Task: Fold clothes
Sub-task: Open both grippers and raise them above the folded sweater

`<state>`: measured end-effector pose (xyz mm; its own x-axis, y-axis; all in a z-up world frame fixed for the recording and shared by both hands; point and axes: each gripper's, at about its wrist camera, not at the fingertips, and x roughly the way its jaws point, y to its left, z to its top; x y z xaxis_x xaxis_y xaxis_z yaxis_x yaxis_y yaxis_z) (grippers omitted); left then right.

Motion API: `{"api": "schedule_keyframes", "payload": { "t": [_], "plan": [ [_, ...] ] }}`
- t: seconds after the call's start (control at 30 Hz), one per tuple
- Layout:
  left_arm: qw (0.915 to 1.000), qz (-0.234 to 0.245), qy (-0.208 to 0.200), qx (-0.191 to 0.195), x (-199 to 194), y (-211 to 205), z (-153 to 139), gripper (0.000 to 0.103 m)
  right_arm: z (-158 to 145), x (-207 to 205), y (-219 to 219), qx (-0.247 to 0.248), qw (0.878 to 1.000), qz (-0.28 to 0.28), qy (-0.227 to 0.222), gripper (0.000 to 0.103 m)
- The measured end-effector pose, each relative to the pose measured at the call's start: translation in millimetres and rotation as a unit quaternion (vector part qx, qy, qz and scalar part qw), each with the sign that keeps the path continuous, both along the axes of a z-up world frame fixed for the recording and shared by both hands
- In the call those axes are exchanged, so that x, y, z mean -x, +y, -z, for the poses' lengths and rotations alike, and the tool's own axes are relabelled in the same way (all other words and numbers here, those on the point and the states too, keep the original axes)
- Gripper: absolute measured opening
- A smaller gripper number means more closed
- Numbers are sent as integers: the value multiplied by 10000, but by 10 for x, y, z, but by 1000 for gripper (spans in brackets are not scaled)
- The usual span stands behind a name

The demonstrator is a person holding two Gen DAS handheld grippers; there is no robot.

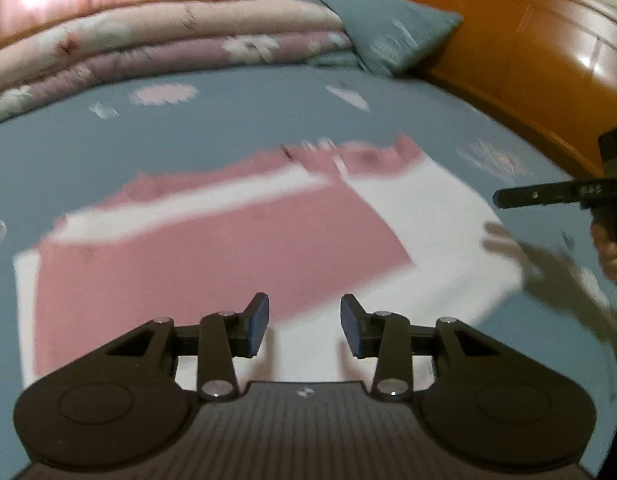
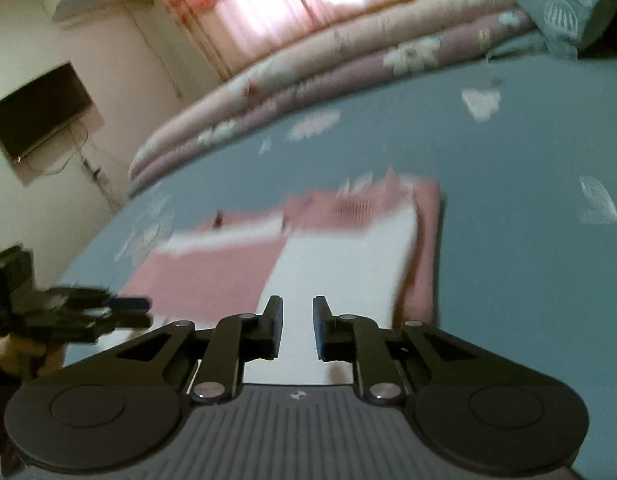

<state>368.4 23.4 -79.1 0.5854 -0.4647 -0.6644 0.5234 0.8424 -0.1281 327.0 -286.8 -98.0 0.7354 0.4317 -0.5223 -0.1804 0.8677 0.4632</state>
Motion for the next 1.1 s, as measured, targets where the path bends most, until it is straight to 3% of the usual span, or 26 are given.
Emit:
{"api": "schedule_keyframes", "payload": {
  "t": [0.1,0.17,0.23,0.3,0.33,0.53,0.7,0.77,0.93,1.1],
  "plan": [
    [9985,-540,-19,130,-216,276,11,40,227,-295,-115,77,9992,297,269,19],
    [9956,-934,-51,-96,-310,504,113,40,355,-307,-227,107,9986,424,312,4],
    [9892,-1385,79,-465,-410,738,293,40,404,-222,-352,-48,9985,493,244,3],
    [9888,-1472,137,-195,-414,895,316,40,368,-173,-374,-15,9977,636,233,7],
    [9885,-1501,161,-25,-411,970,318,40,308,-173,-333,210,9971,715,175,18],
    [9908,-1282,-82,420,-606,780,43,50,21,-546,52,761,9963,177,-362,18],
    [9888,-1386,105,544,-912,739,161,49,293,-970,91,964,9953,-33,-76,17],
    [9861,-1555,182,551,-995,842,272,49,411,-1037,-126,635,9979,97,-80,3],
    [9771,-1831,296,1041,-1122,1123,441,49,607,-1119,-615,-589,9977,325,-55,0],
    [9757,-2007,403,786,-1263,1087,378,49,549,-1187,-600,-445,9975,545,27,0]
  ]
}}
